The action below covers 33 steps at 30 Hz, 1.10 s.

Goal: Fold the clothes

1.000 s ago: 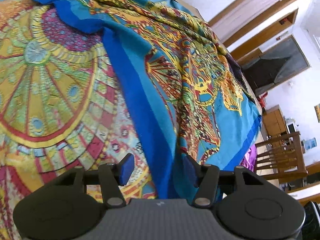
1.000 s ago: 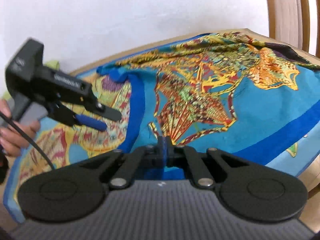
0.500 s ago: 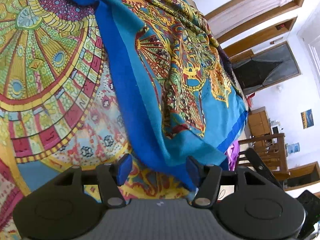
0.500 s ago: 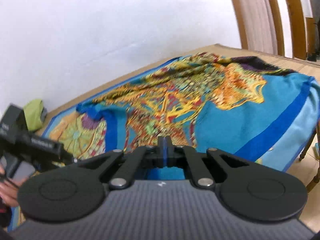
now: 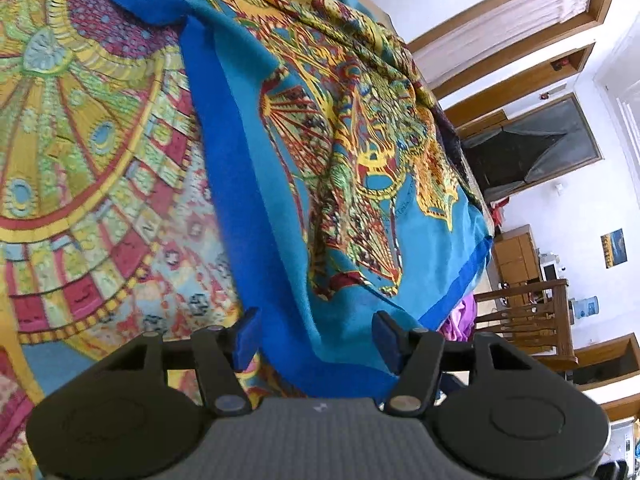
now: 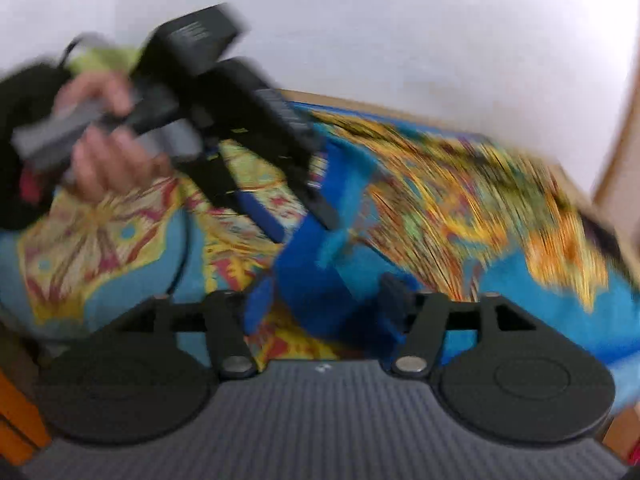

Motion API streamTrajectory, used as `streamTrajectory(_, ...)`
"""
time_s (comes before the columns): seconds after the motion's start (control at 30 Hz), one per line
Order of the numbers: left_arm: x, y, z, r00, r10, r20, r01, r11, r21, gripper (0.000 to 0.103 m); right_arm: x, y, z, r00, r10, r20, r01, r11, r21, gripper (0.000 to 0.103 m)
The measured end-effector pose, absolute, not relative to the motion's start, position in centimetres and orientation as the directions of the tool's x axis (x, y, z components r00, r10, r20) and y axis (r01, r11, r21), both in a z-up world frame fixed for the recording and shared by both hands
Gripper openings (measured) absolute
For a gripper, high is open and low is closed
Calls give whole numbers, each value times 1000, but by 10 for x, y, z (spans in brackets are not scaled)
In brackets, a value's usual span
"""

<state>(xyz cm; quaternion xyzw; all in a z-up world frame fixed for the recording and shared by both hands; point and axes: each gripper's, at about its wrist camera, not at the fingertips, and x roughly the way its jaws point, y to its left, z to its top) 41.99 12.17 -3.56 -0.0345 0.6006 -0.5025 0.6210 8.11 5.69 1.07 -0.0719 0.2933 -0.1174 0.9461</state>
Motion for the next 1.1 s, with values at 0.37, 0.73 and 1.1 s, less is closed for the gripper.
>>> streamTrajectory(0.37, 439, 141, -39, -181, -686, -705, 509, 549, -664, 63, 123, 22, -13, 700, -365, -613, 241, 930, -278, 5)
streamTrajectory(0.73, 456, 111, -53, -194, -760, -621, 361, 533, -765, 63, 84, 15, 44, 825, -311, -472, 305, 948, -91, 5)
streamTrajectory(1.1, 463, 98, -67, -211, -771, -601, 318, 527, -788, 65, 87, 23, 38, 849, -225, -479, 264, 964, 15, 5)
